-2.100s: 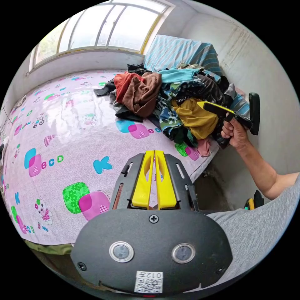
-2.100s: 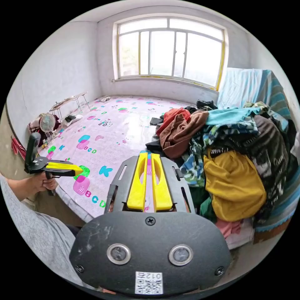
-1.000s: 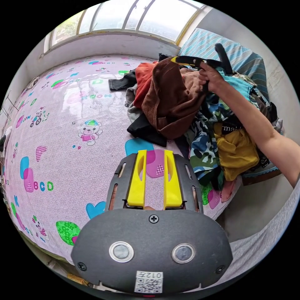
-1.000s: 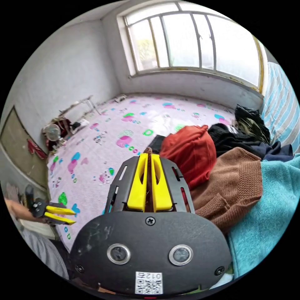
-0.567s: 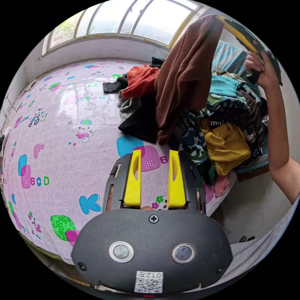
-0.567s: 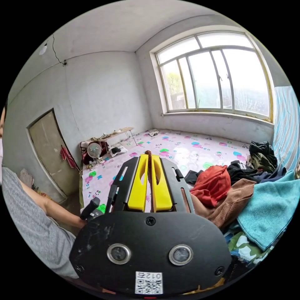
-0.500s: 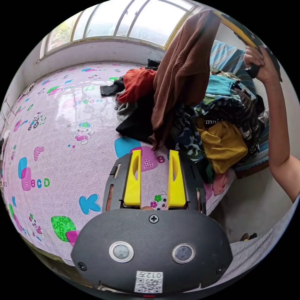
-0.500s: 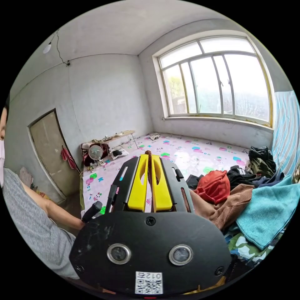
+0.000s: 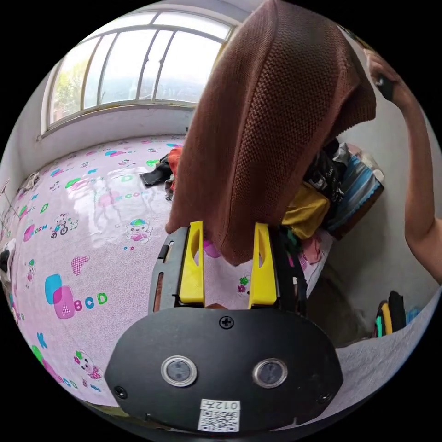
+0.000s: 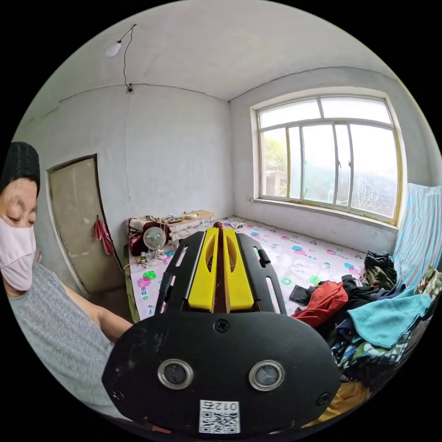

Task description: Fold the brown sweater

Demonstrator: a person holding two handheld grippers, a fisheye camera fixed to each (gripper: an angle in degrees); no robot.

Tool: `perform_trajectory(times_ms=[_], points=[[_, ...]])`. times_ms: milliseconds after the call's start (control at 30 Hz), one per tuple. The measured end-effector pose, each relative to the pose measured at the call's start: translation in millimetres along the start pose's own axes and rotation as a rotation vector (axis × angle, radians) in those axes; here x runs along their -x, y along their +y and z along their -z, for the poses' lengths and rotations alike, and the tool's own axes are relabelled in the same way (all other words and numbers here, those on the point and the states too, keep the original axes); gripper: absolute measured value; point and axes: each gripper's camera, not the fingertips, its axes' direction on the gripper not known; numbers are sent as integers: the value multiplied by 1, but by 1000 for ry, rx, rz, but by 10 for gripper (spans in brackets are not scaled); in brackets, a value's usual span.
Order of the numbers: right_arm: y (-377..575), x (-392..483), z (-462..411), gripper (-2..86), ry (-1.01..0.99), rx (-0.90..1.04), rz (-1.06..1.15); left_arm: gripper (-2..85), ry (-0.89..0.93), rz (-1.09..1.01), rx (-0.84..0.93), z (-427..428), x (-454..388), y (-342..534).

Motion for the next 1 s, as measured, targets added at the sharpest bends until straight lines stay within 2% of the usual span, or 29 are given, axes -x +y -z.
perform_trajectory(times_ms=[167,333,467,567,700,867,900,1000], points=[[23,61,-51,-10,-38,-5,-88,144,47,-43,7,64,30,71],[53,122,-86,-10,-24,-32,-108,131,69,-52,72,121,111,101],[71,144,-95,-10,22,-56,-138,123,192,-53,130,162,166,123],[82,146,-99,-10,-22,-56,-167,122,102,-39,37,212,179,174],[93,149,-103,-10,-43,-67,-158,130,-20,-49,-9,242,152,237],[103,140,-103,-9,-110,-87,-150,130,-136,-36,59,209,104,263],[106,136,-102,-9,-123,-94,-147,125,-222,-33,69,196,90,262],[114,118,-93,-9,-162,-117,-153,96,-323,20,82,162,72,250]])
